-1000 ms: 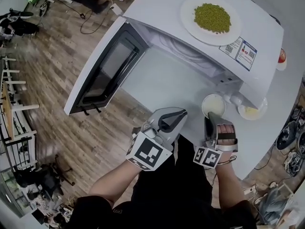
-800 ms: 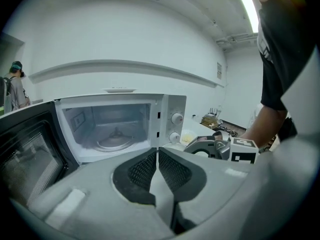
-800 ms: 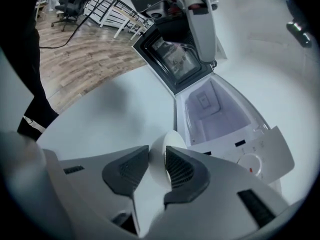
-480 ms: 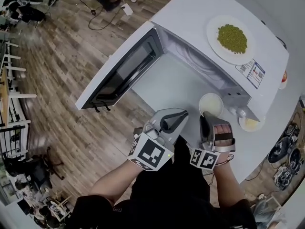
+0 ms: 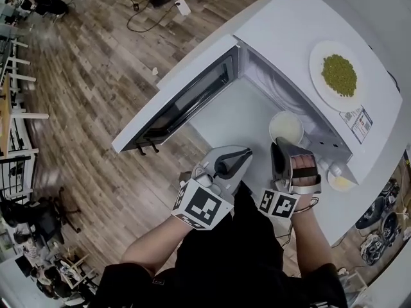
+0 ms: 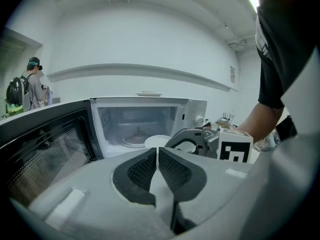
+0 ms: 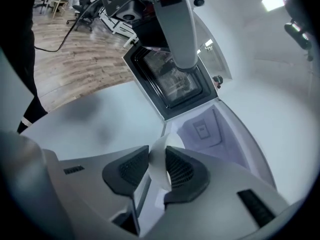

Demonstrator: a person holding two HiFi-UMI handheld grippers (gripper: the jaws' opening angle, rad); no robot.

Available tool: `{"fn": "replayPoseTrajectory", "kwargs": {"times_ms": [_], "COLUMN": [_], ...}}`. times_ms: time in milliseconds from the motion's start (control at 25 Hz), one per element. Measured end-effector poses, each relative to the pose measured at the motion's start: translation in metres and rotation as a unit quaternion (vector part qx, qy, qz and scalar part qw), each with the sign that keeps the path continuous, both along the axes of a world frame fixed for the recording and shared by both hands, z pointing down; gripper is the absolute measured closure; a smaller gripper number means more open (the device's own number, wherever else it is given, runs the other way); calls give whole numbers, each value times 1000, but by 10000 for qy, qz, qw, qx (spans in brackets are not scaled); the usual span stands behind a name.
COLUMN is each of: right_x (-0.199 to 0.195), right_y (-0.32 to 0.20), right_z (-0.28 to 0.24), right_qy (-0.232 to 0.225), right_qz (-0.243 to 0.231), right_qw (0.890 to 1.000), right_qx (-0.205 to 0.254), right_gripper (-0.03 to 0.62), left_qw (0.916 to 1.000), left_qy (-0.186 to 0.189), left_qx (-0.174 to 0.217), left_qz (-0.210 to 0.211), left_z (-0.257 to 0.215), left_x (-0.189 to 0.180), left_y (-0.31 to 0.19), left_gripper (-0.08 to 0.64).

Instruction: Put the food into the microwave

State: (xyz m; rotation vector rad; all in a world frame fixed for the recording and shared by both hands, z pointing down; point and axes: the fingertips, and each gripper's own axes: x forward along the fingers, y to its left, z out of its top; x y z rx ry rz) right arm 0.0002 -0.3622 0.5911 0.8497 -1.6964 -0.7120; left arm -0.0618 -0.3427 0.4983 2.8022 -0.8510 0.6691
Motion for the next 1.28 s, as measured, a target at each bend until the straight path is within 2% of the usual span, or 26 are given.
{"fn": "replayPoseTrajectory", "kwargs": {"times_ms": [240,440,880,1040,1280], "right_x": [-18,-16,16,24,30], "right_y": [-42,-72,-117,-130,-144], "right_z": [-6,-4,10,6,17], "right_qy": [-40,-18,-255,-202,-220], "right_qz": [-29,85,911,1060,1337], "right_qw": [9999,9998,9955,9941,9906], "right_qx": [160,151,-88,-75,-207], "right_gripper": [477,477,476,476,473], "left_qw": [10000,10000,9999,9998,10000], "left_qy": [-2,17,-39,-116,-56], "left_qx": [7,-2,-117,-189,-73], "left_qz": [-44,26,15,5,-16], "left_z": [3,5,11,10,2], "left_x": [-8,-6,-13,-23,-37], "left_y": [-23,-37,-36,-26,-16], "left_gripper": [538,538,538,538,538]}}
